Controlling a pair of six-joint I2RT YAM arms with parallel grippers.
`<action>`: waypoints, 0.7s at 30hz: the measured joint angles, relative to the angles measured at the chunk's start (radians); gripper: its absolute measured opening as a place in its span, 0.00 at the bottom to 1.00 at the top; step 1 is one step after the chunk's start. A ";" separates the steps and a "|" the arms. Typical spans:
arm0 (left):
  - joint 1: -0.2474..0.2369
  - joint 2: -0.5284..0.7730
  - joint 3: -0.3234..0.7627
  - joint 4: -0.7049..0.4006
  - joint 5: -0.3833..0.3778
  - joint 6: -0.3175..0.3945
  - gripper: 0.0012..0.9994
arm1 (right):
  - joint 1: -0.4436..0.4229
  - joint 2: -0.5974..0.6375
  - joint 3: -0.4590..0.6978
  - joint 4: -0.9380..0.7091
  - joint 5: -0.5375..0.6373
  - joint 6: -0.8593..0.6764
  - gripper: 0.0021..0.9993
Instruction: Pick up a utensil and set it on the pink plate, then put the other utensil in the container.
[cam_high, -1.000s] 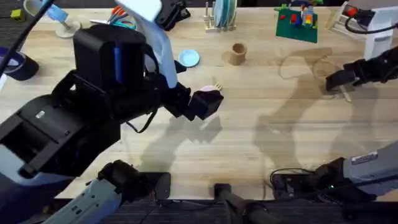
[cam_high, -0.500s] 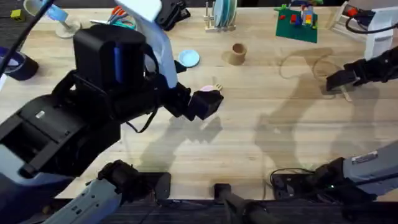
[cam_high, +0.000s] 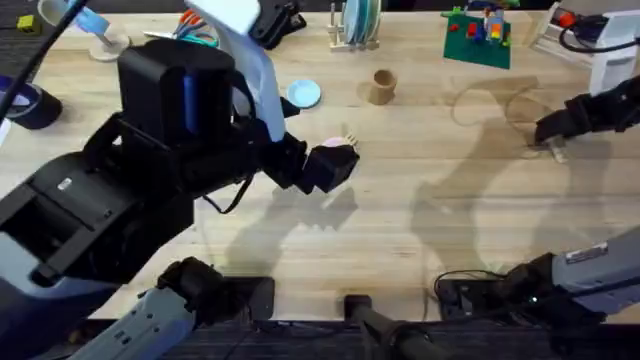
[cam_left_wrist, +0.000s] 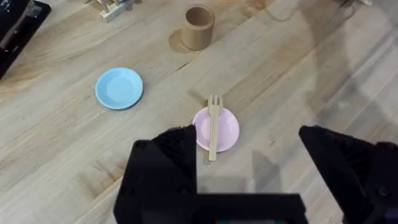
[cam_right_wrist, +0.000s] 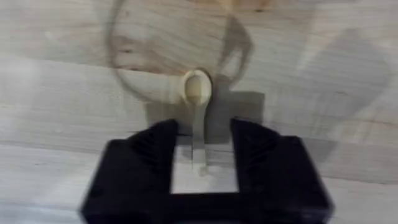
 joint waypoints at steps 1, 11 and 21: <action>0.000 0.000 0.000 0.000 0.000 0.000 1.00 | 0.000 0.000 0.001 0.000 -0.001 -0.002 0.48; 0.000 0.000 0.000 0.000 0.000 0.000 1.00 | 0.000 0.001 0.006 -0.004 -0.013 -0.001 0.03; 0.000 0.000 0.000 0.000 0.000 0.000 1.00 | 0.000 -0.017 -0.008 -0.048 -0.075 0.000 0.02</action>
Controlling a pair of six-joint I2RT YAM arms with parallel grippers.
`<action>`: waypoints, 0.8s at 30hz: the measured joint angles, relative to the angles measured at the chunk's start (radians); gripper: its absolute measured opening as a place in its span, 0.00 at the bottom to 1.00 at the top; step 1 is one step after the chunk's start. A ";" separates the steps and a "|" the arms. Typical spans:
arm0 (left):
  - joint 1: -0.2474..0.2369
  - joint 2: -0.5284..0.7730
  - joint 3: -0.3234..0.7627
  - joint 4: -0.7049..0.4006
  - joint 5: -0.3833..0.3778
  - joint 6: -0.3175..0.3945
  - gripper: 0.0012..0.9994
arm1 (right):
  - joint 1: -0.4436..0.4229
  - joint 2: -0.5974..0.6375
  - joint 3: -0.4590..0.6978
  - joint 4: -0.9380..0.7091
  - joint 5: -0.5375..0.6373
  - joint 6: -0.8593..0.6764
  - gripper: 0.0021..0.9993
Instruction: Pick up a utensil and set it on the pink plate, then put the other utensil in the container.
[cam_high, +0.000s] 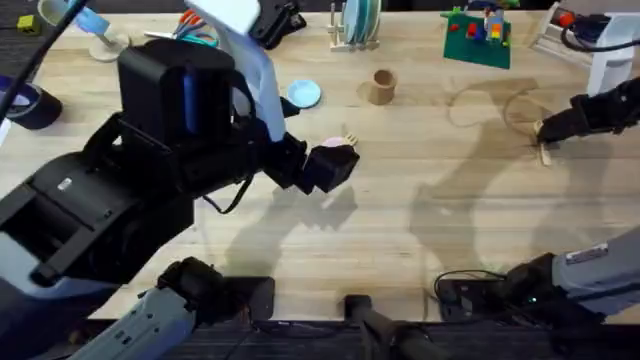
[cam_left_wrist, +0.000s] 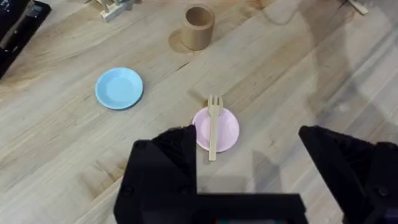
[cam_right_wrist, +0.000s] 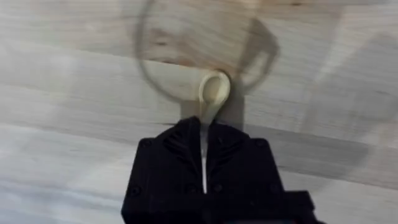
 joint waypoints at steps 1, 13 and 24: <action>0.000 0.000 0.000 0.000 0.000 0.000 1.00 | 0.000 -0.010 -0.007 -0.004 -0.016 0.000 0.03; 0.000 0.000 0.000 0.000 0.000 0.000 1.00 | 0.000 -0.249 -0.017 -0.018 -0.312 0.001 0.03; 0.000 0.000 0.000 0.000 0.000 0.000 1.00 | 0.000 -0.326 -0.017 -0.029 -0.684 -0.018 0.03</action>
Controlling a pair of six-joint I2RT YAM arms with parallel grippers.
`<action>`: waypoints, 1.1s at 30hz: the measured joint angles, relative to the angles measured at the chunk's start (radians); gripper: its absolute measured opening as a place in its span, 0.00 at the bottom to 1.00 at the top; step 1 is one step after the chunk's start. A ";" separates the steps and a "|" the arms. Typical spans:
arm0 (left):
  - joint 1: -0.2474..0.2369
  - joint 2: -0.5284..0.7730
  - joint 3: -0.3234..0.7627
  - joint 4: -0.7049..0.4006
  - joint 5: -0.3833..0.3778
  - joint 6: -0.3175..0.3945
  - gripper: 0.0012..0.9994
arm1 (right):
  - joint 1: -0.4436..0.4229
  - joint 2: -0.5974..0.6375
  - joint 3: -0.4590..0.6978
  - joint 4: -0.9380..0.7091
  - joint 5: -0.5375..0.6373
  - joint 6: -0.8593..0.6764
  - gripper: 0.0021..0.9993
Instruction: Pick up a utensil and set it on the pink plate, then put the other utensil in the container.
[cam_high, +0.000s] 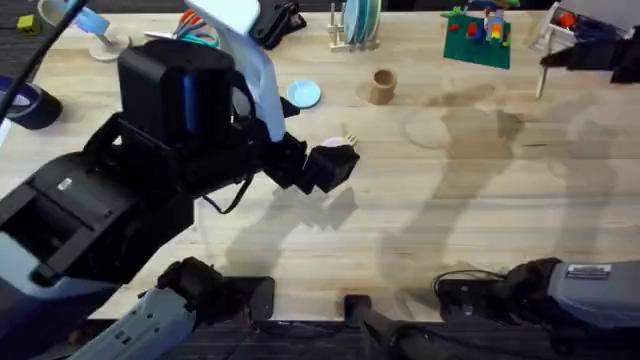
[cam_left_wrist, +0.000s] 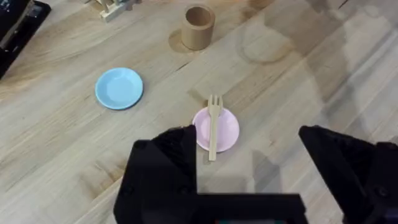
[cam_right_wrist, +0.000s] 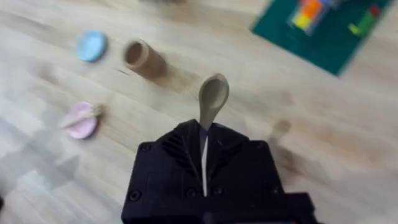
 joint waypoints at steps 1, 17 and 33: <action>0.000 0.000 0.000 0.000 0.000 0.000 1.00 | 0.000 0.000 0.000 0.000 -0.040 -0.014 0.03; 0.000 0.000 0.000 0.000 0.000 0.000 1.00 | 0.013 0.000 0.000 0.002 -0.508 -0.372 0.03; 0.000 0.000 0.000 0.000 0.000 0.000 1.00 | 0.271 0.071 0.000 0.196 -0.605 -0.529 0.03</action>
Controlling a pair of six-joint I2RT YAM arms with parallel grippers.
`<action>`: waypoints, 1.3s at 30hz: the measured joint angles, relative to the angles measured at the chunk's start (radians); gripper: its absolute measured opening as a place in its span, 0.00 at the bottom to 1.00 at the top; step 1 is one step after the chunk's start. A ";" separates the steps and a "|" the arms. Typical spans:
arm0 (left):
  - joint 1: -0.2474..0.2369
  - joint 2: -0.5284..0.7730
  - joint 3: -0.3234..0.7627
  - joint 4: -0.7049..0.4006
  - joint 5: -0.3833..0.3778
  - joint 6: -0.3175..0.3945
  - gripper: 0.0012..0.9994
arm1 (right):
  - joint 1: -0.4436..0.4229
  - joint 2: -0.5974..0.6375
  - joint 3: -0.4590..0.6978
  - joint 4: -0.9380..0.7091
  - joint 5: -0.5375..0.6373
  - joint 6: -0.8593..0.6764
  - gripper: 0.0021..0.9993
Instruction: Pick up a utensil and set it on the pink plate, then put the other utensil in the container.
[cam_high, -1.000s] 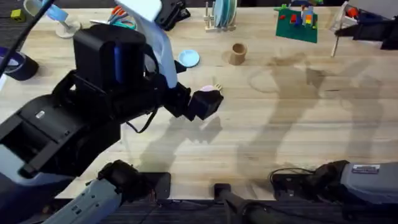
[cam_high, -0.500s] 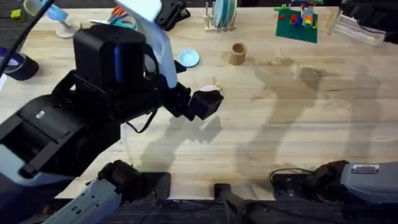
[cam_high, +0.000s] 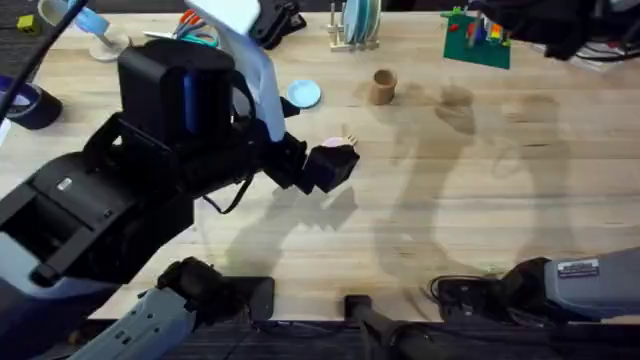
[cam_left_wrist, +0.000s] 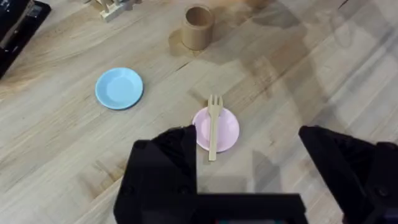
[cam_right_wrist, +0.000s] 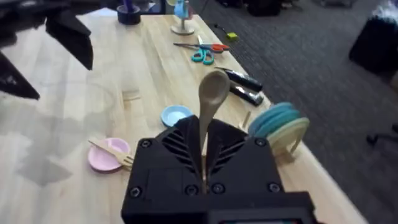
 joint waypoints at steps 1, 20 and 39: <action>0.000 0.000 0.000 0.000 0.000 0.000 1.00 | 0.016 0.004 0.000 0.027 -0.001 -0.002 0.03; 0.000 0.000 0.000 0.000 0.000 0.000 1.00 | 0.135 0.255 0.000 0.234 -0.009 -0.007 0.03; 0.000 0.000 0.000 0.000 0.000 0.000 1.00 | 0.251 0.429 0.000 0.638 -0.012 0.110 0.03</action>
